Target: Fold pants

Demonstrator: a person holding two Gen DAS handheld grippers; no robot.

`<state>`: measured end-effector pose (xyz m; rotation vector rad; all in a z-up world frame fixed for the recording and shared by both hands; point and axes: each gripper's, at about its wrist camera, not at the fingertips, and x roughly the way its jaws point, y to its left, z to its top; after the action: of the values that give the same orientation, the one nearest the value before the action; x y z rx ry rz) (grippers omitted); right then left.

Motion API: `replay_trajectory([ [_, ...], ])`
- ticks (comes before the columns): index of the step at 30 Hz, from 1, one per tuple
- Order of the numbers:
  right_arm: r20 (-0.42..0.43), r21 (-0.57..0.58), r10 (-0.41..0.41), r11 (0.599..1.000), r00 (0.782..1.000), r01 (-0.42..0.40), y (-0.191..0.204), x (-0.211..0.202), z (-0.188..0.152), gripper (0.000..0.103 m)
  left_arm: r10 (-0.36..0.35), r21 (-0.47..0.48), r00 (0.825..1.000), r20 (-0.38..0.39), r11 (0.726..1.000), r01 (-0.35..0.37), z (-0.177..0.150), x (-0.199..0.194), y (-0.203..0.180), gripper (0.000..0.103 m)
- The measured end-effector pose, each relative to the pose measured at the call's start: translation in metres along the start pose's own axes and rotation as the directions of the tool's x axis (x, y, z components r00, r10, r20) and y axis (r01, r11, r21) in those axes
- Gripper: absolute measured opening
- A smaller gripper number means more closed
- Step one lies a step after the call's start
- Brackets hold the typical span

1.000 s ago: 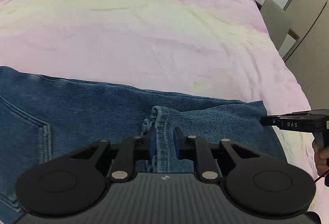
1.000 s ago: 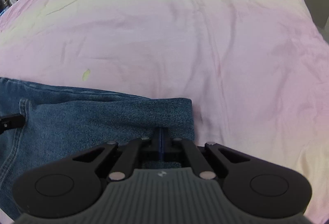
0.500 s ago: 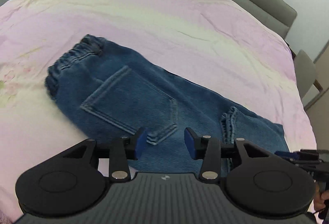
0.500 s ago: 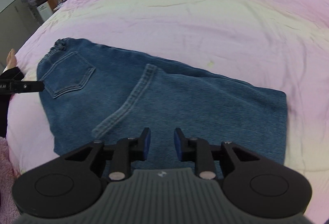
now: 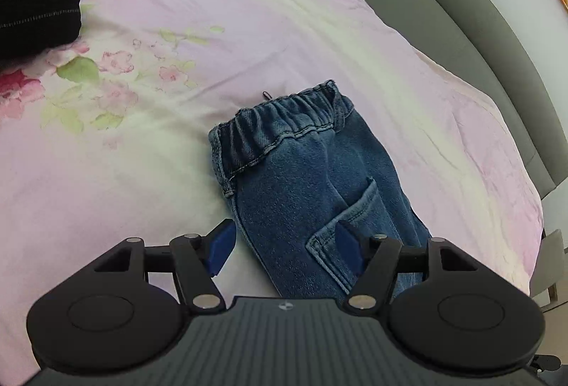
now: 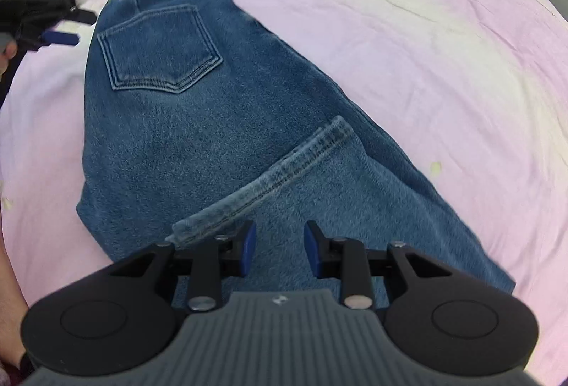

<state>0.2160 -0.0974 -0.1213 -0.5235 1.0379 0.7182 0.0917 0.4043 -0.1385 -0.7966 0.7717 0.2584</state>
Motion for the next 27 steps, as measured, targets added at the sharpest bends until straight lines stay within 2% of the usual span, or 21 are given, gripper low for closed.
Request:
replay_trajectory([
  [2,-0.030,-0.070,-0.002,0.998,1.000,0.000,0.001,0.010,0.010,0.027,-0.003,-0.030,1.000,-0.011,1.000,0.003,0.000,0.012,0.006,0.076],
  [3,-0.045,-0.103,-0.004,0.995,0.999,0.000,0.003,0.015,0.014,0.027,-0.015,-0.043,1.000,-0.011,0.999,0.015,0.001,0.016,0.009,0.082],
  [4,-0.064,-0.149,-0.004,0.989,0.998,-0.006,0.004,0.021,0.019,0.027,-0.031,-0.056,1.000,-0.006,0.998,0.031,0.001,0.020,0.012,0.083],
  [9,-0.161,-0.266,0.024,0.962,0.987,-0.067,0.006,0.049,0.033,0.029,-0.067,-0.086,0.998,0.018,0.994,0.068,0.006,0.039,0.020,0.085],
  [11,-0.194,-0.264,0.045,0.960,0.980,-0.097,0.001,0.057,0.037,0.029,-0.074,-0.075,0.997,0.030,0.994,0.076,0.008,0.046,0.021,0.085],
  [15,-0.241,-0.199,0.091,0.970,0.966,-0.141,-0.010,0.069,0.043,0.030,-0.075,-0.040,0.996,0.050,0.996,0.077,0.006,0.054,0.020,0.071],
  [19,-0.252,-0.191,0.095,0.971,0.963,-0.146,-0.013,0.073,0.047,0.030,-0.066,-0.041,0.996,0.063,0.997,0.069,0.008,0.046,0.012,0.058],
  [22,-0.237,-0.185,0.084,0.974,0.968,-0.130,-0.013,0.072,0.046,0.030,-0.061,0.031,0.991,0.120,0.998,0.058,0.008,0.027,-0.009,0.053],
  [25,-0.212,-0.164,0.075,0.980,0.974,-0.111,-0.010,0.067,0.038,0.030,-0.111,0.095,0.980,0.165,0.991,0.096,0.013,0.004,-0.038,0.052],
  [27,-0.196,-0.151,0.069,0.984,0.978,-0.100,-0.011,0.066,0.035,0.030,-0.143,0.171,0.972,0.184,0.979,0.111,0.014,-0.014,-0.062,0.052],
])
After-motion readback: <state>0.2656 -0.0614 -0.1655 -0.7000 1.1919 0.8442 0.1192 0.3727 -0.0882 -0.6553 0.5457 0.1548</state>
